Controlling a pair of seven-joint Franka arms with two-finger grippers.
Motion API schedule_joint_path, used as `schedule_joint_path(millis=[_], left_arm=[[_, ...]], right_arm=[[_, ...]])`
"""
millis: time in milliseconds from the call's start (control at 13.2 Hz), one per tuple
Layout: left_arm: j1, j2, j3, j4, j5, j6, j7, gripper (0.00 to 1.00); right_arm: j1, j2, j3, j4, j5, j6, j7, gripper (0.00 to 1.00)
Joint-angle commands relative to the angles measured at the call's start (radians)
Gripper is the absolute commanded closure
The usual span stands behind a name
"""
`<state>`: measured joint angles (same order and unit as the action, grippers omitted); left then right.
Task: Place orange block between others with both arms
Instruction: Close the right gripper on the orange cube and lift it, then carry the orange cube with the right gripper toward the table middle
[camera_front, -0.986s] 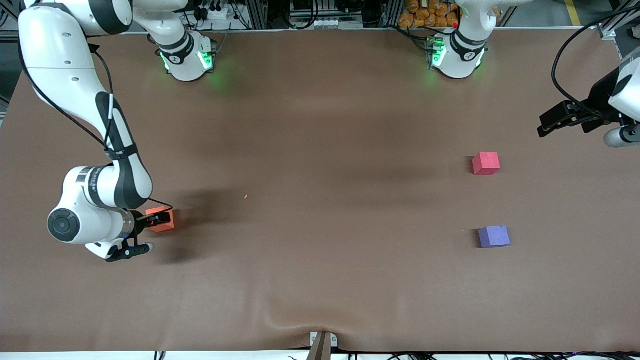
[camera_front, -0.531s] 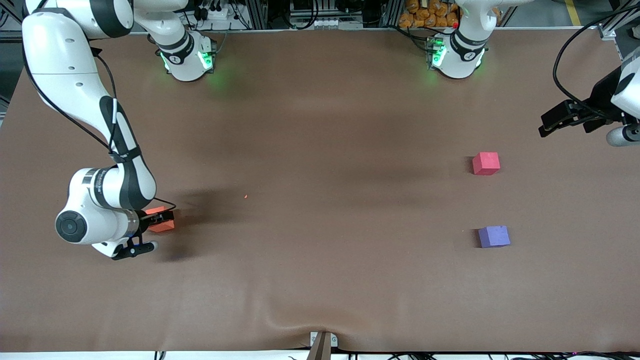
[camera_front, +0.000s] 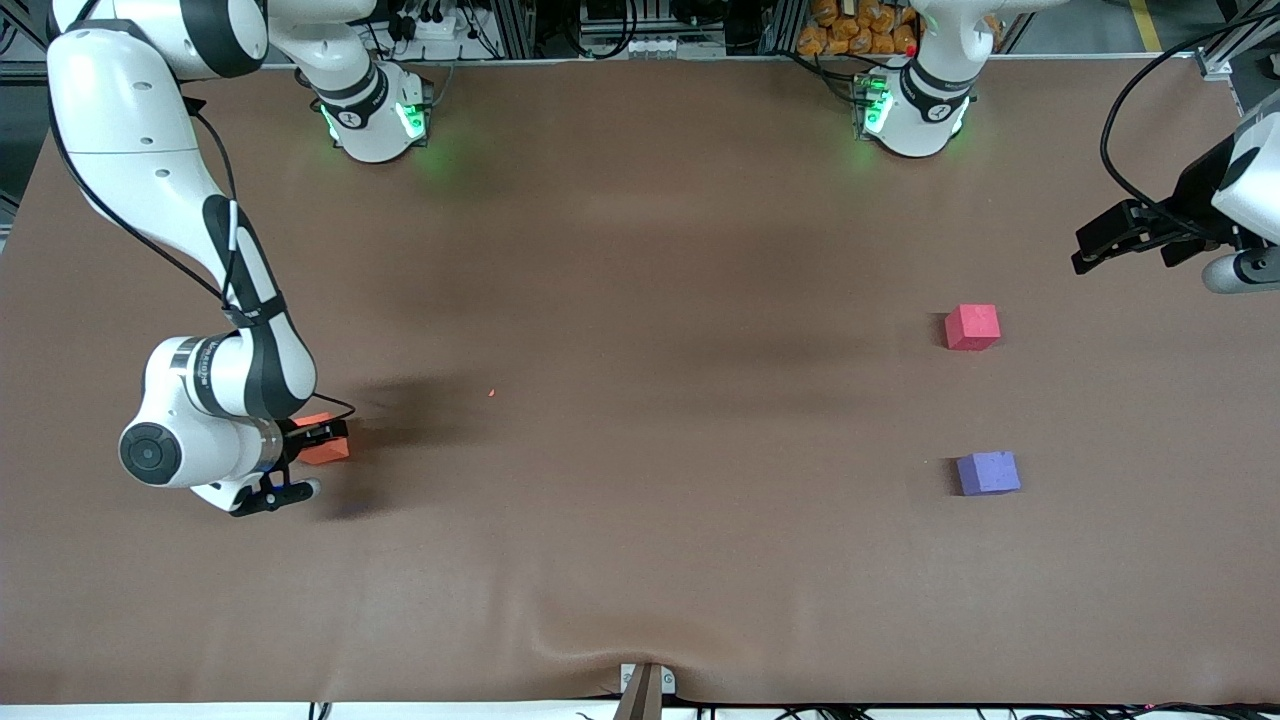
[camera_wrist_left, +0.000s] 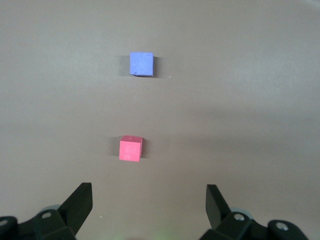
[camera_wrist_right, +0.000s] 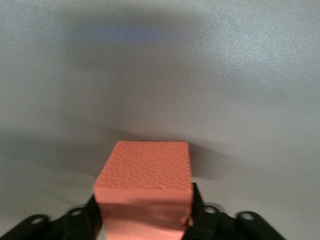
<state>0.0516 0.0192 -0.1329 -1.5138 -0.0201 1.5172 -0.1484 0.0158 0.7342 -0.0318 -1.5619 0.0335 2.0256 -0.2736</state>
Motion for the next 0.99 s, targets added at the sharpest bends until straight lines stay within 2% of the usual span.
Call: schedule_joint_path(millis=[0,303,379,531,606,910], left_arm=[[0.01,-0.013,0.006,0.009,-0.021,-0.011,0.041,0.0],[0.042,-0.028,0.009,0.007,-0.024,-0.026,0.065,0.0],[0.045,-0.024,0.009,0.009,-0.024,-0.02,0.066,0.0],[0.043,-0.021,0.007,0.006,-0.024,-0.006,0.066,0.0],[0.043,-0.021,0.006,0.006,-0.024,-0.006,0.066,0.0],[0.045,-0.027,0.007,0.001,-0.017,-0.018,0.073,0.0]], right_arm=[[0.003,-0.009,-0.002,-0.003,0.02,0.004,-0.018,0.55],[0.029,-0.045,0.021,0.051,0.025,0.008,-0.007,0.58],[0.067,-0.067,0.021,0.054,0.038,0.011,-0.004,0.62],[0.166,-0.087,0.013,0.055,0.183,0.015,0.09,0.6],[0.206,-0.098,0.013,0.055,0.225,0.015,0.17,0.6],[0.431,-0.092,0.015,0.077,0.246,0.03,0.477,0.6]])
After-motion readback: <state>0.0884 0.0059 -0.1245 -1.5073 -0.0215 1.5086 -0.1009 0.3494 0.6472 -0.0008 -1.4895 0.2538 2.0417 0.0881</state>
